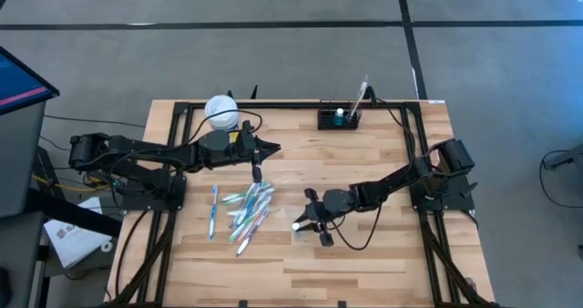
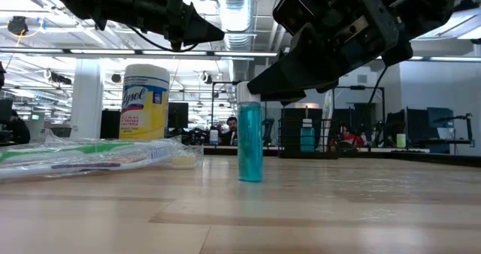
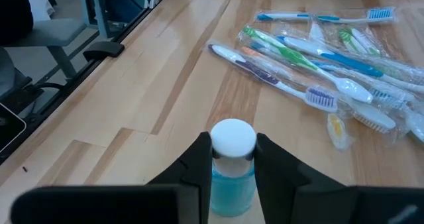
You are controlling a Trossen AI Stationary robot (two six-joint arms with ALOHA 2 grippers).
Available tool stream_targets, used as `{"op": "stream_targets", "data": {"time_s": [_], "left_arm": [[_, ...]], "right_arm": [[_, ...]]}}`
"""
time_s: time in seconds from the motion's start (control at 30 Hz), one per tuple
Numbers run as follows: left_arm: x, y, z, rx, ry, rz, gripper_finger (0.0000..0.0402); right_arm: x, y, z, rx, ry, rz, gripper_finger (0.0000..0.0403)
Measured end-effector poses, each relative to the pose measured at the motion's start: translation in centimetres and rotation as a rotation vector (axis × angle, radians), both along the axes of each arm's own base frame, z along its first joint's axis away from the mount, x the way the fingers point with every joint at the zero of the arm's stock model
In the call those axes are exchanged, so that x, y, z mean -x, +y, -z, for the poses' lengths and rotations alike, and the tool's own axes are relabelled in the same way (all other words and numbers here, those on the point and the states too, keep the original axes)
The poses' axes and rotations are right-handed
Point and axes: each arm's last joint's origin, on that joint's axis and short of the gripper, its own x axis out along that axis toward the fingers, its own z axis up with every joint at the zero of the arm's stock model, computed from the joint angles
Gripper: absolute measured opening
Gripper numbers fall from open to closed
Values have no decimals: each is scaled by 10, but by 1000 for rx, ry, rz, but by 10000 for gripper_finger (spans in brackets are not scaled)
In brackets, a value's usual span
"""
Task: Pick & Place toothbrushing station
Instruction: Put the mouthwash into the black mesh organizer
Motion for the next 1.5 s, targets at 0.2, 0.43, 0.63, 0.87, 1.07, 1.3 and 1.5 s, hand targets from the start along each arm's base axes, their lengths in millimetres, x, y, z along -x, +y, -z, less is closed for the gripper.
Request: {"op": "stream_targets", "data": {"time_s": [0.2,0.43,0.63,0.87,1.07,1.3,1.5], "left_arm": [[0,0,0,0,0,0,31],[0,0,0,0,0,0,31],[0,0,0,0,0,0,31],[0,0,0,0,0,1,31],[0,0,0,0,0,0,31],[0,0,0,0,0,0,31],[0,0,0,0,0,0,31]], "right_arm": [[0,0,0,6,-3,-1,77],[-1,-10,-5,7,-12,27,81],[-1,-16,-17,-1,-44,44,81],[6,-28,-34,24,-28,66,81],[12,-43,-49,64,-41,87,81],[18,-71,-62,80,-30,171,82],[29,-91,-76,107,-15,223,82]]}}
